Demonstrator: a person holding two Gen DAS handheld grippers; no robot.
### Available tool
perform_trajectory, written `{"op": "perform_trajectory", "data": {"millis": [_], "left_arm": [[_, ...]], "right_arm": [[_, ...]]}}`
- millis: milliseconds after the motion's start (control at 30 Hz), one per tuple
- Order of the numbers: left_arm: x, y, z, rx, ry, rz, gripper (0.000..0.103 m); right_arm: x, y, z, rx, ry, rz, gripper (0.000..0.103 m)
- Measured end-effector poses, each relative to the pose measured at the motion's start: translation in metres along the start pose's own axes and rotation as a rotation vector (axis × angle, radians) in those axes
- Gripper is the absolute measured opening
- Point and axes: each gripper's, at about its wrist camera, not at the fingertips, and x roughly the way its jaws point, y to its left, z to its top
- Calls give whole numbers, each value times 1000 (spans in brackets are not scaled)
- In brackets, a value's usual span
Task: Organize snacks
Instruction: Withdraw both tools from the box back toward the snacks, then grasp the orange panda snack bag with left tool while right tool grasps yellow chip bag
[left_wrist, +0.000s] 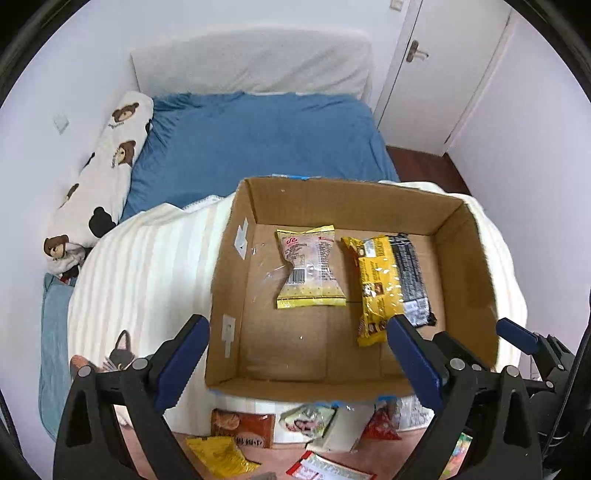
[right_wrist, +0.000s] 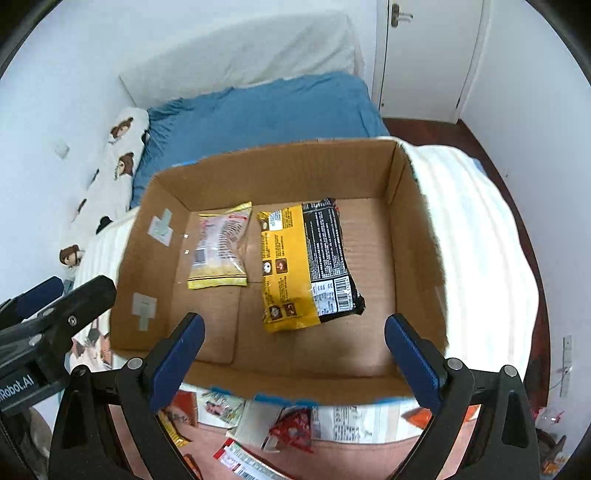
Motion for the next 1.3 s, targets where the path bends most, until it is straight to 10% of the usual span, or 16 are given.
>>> {"op": "perform_trajectory", "data": {"millis": [367, 900, 1300], "left_arm": [[-49, 8, -46, -41, -37, -40, 99], [20, 93, -205, -203, 256, 113, 98], [86, 29, -310, 551, 439, 220, 99]], "right_arm": [[-60, -2, -50, 27, -24, 86, 100], [57, 2, -180, 23, 389, 186, 100], [89, 24, -241, -94, 530, 139, 100]]}}
